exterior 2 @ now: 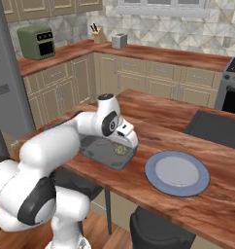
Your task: Place two dumplings into each of the tupperware containers and then place the containers in the fridge.
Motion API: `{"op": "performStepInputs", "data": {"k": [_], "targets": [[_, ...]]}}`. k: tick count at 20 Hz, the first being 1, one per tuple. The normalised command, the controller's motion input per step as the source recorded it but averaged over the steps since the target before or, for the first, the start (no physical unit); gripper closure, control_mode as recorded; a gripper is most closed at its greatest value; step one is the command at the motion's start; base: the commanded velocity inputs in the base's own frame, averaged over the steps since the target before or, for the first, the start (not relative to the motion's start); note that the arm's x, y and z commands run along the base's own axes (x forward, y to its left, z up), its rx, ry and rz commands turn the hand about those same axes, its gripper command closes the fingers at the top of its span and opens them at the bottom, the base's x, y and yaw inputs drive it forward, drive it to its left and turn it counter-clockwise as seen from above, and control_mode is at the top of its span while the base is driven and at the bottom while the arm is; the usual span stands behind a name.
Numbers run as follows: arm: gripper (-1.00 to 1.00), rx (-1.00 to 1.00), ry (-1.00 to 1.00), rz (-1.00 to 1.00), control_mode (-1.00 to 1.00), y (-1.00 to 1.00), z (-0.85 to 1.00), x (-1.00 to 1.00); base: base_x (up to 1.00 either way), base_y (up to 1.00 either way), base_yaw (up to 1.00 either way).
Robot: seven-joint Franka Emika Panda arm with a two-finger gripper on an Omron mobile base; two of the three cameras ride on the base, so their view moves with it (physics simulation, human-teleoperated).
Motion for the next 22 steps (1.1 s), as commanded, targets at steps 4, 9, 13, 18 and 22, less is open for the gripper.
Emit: {"op": "performStepInputs", "data": {"k": [4,9,13,18,22], "targets": [[-1.0,0.0,-0.08,0.28,-1.0,0.71,0.66,-0.66,0.0,0.0,0.0],[-1.0,-0.02,0.0,0.47,-1.0,0.97,0.39,-0.62,0.0,0.0,0.0],[-1.0,0.01,0.0,0.39,-1.0,0.82,0.57,-0.38,0.0,0.0,0.0],[-1.0,0.01,0.0,0.19,-1.0,0.79,0.59,0.02,0.0,0.0,0.0],[-1.0,0.0,0.0,0.05,-1.0,0.77,0.26,0.17,0.0,0.0,0.0]]}}
